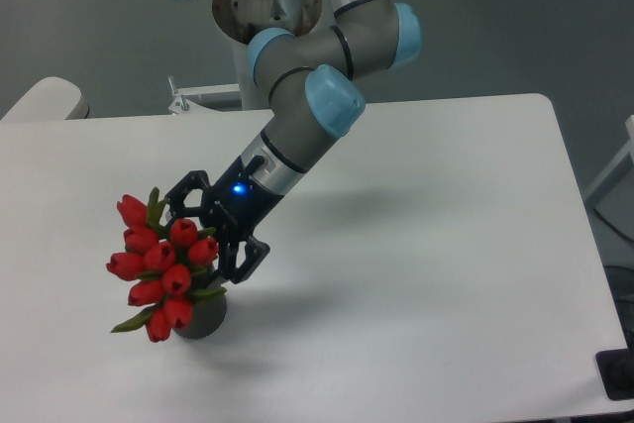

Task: Pick up the flowers from the vase
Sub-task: 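Close the gripper around the tulip stems below the blooms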

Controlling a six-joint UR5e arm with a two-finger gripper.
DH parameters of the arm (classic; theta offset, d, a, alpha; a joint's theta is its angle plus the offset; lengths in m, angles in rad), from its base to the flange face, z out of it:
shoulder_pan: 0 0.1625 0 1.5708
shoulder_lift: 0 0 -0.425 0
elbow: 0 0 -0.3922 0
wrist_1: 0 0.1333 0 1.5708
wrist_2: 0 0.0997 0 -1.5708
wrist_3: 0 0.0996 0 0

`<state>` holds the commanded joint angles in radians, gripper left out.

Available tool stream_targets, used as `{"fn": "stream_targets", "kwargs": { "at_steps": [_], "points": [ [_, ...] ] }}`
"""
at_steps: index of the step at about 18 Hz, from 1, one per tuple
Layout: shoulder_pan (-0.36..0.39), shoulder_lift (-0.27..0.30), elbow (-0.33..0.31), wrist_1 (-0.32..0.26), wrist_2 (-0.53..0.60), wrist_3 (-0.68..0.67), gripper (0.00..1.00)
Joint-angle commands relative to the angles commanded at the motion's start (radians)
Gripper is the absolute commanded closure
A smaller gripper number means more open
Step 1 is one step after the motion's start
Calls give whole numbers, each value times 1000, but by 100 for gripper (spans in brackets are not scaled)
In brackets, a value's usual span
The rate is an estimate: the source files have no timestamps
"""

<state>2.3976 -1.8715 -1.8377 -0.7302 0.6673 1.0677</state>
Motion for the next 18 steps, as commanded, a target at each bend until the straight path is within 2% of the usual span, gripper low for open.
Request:
{"fn": "stream_targets", "kwargs": {
  "at_steps": [3,9,12,14,18],
  "points": [
    [0,-2,0,0,0,2,43],
    [2,-5,0,2,-18,3,48],
    [5,-3,3,2,-25,3,57],
    [6,-3,3,2,-25,3,66],
    [8,-3,6,2,-23,15,76]
  ]
}}
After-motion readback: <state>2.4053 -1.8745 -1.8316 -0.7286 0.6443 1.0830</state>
